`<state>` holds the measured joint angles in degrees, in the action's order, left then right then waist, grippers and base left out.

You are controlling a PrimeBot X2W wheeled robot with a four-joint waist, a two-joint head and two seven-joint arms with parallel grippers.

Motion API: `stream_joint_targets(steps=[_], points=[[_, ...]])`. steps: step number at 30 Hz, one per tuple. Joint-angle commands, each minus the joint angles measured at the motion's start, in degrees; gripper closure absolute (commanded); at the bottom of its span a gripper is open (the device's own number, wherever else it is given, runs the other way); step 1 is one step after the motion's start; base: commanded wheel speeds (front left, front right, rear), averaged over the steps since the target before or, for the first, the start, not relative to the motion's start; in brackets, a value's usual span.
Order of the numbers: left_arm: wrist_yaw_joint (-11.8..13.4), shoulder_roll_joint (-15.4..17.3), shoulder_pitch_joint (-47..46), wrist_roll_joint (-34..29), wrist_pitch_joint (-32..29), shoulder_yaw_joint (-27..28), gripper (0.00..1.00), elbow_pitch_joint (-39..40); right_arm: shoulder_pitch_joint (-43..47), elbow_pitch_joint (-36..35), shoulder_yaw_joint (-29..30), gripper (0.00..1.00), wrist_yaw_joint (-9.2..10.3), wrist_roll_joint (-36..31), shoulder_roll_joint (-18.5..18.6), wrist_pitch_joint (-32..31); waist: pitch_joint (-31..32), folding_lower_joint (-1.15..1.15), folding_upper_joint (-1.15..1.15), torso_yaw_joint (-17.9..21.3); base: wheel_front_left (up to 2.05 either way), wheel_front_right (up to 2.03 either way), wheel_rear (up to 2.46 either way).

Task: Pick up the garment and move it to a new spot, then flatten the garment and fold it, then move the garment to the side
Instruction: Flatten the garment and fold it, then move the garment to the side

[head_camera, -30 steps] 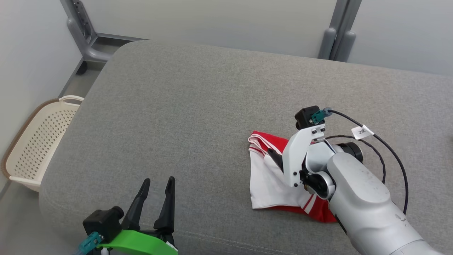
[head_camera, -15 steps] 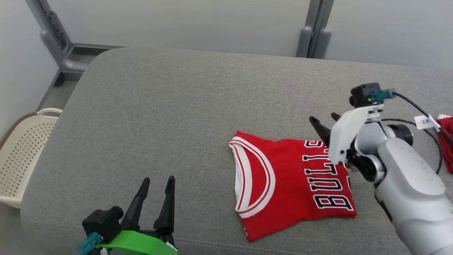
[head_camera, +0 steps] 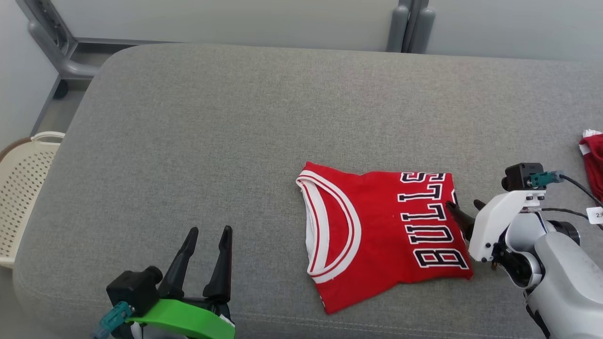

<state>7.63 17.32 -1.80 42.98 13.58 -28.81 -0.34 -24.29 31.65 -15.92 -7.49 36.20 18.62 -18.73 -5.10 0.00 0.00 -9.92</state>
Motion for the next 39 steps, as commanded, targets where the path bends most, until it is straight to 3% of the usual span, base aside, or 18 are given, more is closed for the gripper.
stream_joint_targets(steps=[1,11,12,13,15,16,17,29,39], points=[[0.2,0.5,-1.2,-0.4,-0.2,0.1,0.0,0.2,0.7,0.4,0.1,0.0,0.01,0.5,-0.1,0.3,-0.8,0.0,0.0,-0.2,0.0,0.0,0.0],[0.5,0.7,-2.0,-0.6,-0.6,-0.2,0.0,0.3,0.2,4.3,0.5,0.0,0.01,4.8,-1.8,-1.3,-2.0,0.0,0.0,-2.1,0.0,0.0,0.0],[0.5,0.6,-2.0,-0.5,-0.6,-0.2,0.0,0.3,0.0,4.6,0.4,0.04,0.01,5.4,-2.0,-1.4,-2.0,0.0,0.0,-2.2,0.0,0.0,0.0],[0.6,0.6,-2.1,-0.5,-0.5,-0.2,0.0,0.3,-0.1,4.6,0.1,0.47,0.01,5.8,-2.2,-1.5,-2.0,0.0,0.0,-2.3,0.0,0.0,0.0],[0.6,0.6,-2.1,-0.5,-0.5,-0.1,0.0,0.2,-0.4,4.2,-1.0,0.69,0.01,6.7,-2.0,-0.9,-2.0,0.0,0.0,-2.4,0.0,0.0,0.0],[0.7,0.6,-2.0,-0.4,-0.4,-0.1,0.0,0.2,-0.5,4.0,-1.2,0.94,0.01,7.2,-1.8,-0.5,-2.0,0.0,0.0,-2.4,0.0,0.0,0.0],[0.8,0.6,-1.9,-0.4,-0.4,0.0,0.0,0.2,-0.7,3.8,-1.7,1.0,0.01,7.6,-1.6,-0.1,-1.9,0.0,0.0,-2.4,0.0,0.0,0.0],[0.7,0.9,-2.0,-1.1,-0.5,-0.6,0.0,0.9,-2.9,2.0,-5.6,1.0,0.02,10.3,1.4,3.5,-0.6,0.0,0.0,0.8,0.0,0.0,0.0],[0.9,1.0,-1.7,-1.4,-1.1,-1.6,0.0,1.8,-4.1,1.1,-6.8,1.0,0.02,10.2,5.6,4.1,1.3,0.0,0.0,9.0,0.0,0.0,0.0]])
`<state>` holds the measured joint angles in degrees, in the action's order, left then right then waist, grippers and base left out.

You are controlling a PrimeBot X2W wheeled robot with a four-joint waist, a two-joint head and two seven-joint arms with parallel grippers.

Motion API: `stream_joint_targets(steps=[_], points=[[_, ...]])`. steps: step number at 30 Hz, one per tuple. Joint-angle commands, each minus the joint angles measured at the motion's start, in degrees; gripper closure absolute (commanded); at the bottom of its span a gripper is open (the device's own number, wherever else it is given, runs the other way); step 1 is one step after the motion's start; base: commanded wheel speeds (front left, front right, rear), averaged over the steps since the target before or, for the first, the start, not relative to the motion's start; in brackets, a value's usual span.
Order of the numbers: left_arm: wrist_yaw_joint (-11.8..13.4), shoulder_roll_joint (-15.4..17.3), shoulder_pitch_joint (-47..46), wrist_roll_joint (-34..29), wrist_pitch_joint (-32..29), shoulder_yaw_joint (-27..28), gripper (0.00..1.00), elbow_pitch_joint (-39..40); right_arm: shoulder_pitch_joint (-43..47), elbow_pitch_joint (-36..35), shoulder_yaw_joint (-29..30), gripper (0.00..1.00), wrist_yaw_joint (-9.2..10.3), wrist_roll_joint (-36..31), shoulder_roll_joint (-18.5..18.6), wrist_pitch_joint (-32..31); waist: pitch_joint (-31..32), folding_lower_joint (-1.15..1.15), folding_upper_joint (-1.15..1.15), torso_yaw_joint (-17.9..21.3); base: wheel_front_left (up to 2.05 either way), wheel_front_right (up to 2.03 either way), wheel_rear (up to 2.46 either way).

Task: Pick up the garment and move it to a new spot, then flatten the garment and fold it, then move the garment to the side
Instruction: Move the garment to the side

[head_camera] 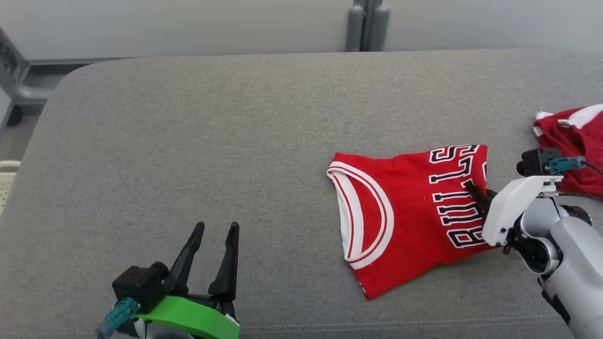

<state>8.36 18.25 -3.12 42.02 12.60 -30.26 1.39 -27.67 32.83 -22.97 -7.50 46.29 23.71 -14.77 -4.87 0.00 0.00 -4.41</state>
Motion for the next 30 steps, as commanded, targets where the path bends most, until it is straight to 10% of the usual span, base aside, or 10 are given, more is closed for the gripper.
stream_joint_targets(steps=[1,13,30], points=[[0.2,0.0,-0.2,-0.4,-0.1,-0.1,0.0,0.1,-1.0,-0.2,0.0,1.0,0.03,-0.1,0.8,-0.1,1.2,0.0,0.0,4.7,0.0,0.0,0.0],[0.0,-0.4,-2.3,-1.0,0.0,-0.4,0.0,0.3,-6.1,-0.4,-1.4,1.0,0.02,-1.8,1.3,-1.5,0.0,0.0,0.0,17.7,0.0,0.0,0.0],[0.8,1.0,-3.3,-1.2,-0.7,0.0,0.0,1.4,-14.8,3.6,0.7,1.0,0.02,-2.6,0.9,0.0,-2.4,0.0,0.0,15.9,0.0,0.0,0.0]])
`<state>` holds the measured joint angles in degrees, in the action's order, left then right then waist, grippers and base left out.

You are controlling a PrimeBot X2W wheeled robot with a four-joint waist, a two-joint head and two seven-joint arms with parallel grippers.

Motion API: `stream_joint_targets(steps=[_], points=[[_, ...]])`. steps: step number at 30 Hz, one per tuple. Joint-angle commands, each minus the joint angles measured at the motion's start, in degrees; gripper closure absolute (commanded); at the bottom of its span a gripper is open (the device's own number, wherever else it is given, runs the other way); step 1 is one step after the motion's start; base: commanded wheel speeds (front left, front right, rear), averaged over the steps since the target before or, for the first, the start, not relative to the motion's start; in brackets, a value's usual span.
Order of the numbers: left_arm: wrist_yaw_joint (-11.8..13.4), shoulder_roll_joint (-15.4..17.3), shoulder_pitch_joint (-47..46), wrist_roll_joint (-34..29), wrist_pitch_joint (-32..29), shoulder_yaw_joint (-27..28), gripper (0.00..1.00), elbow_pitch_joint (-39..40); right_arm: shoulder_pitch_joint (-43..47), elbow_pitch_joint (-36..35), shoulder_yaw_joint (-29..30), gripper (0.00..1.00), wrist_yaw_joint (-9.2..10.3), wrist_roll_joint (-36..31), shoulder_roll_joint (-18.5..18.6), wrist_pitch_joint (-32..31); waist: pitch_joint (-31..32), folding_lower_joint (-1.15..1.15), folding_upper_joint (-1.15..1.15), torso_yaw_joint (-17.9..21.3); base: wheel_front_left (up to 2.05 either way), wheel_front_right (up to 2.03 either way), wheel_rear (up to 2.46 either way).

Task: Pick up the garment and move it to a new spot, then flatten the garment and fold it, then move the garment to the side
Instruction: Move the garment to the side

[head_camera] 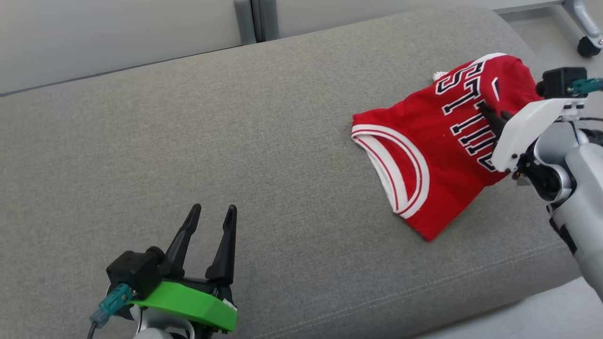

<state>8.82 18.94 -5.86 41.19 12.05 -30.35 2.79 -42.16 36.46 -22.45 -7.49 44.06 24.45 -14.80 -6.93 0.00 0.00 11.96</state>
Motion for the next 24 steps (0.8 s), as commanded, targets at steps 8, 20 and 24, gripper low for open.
stream_joint_targets(steps=[8,20,24], points=[[0.8,1.2,-1.4,-0.7,-0.4,0.6,0.0,1.5,-6.4,2.5,2.3,1.0,0.01,-1.6,2.7,-1.0,-2.6,0.0,0.0,-2.1,0.0,0.0,0.0],[2.0,3.2,-3.1,-1.6,-1.8,1.4,0.0,4.5,-14.6,6.5,3.5,1.0,0.01,-4.6,6.6,-1.4,-8.0,0.0,0.0,-2.1,0.0,0.0,0.0],[2.3,3.7,-4.0,-2.2,-2.5,1.3,0.0,5.8,-16.4,8.5,4.5,1.0,0.01,-5.0,8.2,-1.4,-10.0,0.0,0.0,-2.6,0.0,0.0,0.0]])
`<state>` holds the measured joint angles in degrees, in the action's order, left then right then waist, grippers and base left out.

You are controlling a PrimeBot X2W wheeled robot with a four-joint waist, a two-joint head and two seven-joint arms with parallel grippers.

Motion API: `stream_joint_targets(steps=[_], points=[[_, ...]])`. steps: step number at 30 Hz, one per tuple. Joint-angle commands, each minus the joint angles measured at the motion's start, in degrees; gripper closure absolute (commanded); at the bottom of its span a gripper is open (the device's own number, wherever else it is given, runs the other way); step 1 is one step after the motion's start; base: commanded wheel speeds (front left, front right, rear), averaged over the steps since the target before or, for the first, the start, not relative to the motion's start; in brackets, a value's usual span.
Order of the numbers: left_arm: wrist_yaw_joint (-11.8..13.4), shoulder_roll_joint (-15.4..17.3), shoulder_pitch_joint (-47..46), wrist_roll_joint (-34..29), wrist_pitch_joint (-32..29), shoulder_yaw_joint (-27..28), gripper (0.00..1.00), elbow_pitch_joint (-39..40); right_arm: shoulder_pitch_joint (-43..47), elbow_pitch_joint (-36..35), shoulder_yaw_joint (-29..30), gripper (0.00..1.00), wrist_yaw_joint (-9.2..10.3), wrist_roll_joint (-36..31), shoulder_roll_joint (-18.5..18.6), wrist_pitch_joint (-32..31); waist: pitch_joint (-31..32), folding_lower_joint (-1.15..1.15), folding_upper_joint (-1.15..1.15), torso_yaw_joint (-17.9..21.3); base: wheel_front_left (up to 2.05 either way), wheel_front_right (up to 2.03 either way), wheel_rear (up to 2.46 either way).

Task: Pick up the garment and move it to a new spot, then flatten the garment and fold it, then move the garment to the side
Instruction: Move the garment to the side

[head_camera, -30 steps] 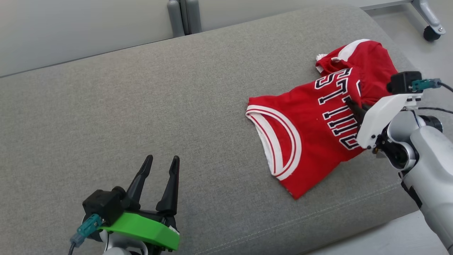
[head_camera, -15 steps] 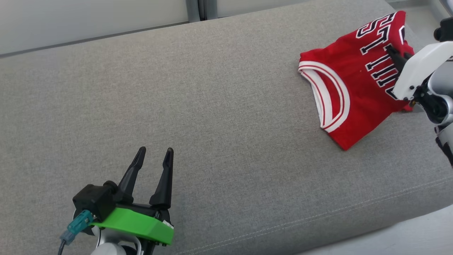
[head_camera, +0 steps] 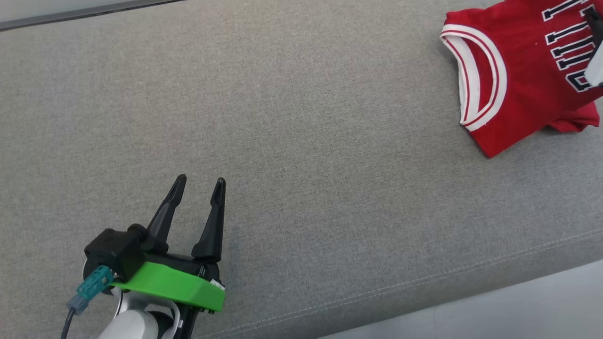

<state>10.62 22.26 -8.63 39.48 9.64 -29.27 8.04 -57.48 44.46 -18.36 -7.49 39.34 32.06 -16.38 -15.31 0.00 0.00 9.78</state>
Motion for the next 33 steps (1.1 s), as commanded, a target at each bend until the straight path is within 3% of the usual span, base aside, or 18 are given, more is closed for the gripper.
stream_joint_targets(steps=[1,6,16,30,31,32,33], points=[[0.6,0.7,-1.4,-0.6,-0.4,0.2,0.0,0.8,-1.4,0.9,0.6,1.0,0.02,-0.6,1.2,0.3,-2.1,0.0,0.0,-0.5,0.0,0.0,0.0],[1.1,1.7,-2.5,-1.5,-1.7,0.2,0.0,2.6,-2.9,3.7,0.7,1.0,0.02,-3.6,3.9,0.8,-5.0,0.0,0.0,-1.1,0.0,0.0,0.0],[1.6,2.9,-4.8,-3.0,-3.8,-0.6,0.0,5.1,-4.7,12.6,2.4,1.0,0.02,-8.9,5.2,4.8,-9.0,0.0,0.0,-2.9,0.0,0.0,0.0],[2.2,5.1,-4.7,-3.9,-6.9,-1.6,0.0,7.0,-7.6,24.1,3.0,1.0,0.03,-19.0,4.4,17.5,-10.1,0.0,0.0,-4.2,0.0,0.0,0.0],[2.3,5.3,-4.6,-3.9,-7.1,-1.6,0.0,7.1,-7.9,24.4,2.9,0.91,0.03,-19.8,4.6,18.6,-10.1,0.0,0.0,-4.3,0.0,0.0,0.0],[2.3,5.5,-4.5,-4.0,-7.4,-1.7,0.0,7.3,-7.9,24.9,3.0,0.69,0.03,-20.2,4.6,19.3,-10.1,0.0,0.0,-4.3,0.0,0.0,0.0],[2.4,5.6,-4.3,-4.0,-7.6,-1.8,0.0,7.5,-8.0,25.2,3.2,0.38,0.03,-20.6,4.6,20.4,-10.2,0.0,0.0,-4.3,0.0,0.0,0.0]])
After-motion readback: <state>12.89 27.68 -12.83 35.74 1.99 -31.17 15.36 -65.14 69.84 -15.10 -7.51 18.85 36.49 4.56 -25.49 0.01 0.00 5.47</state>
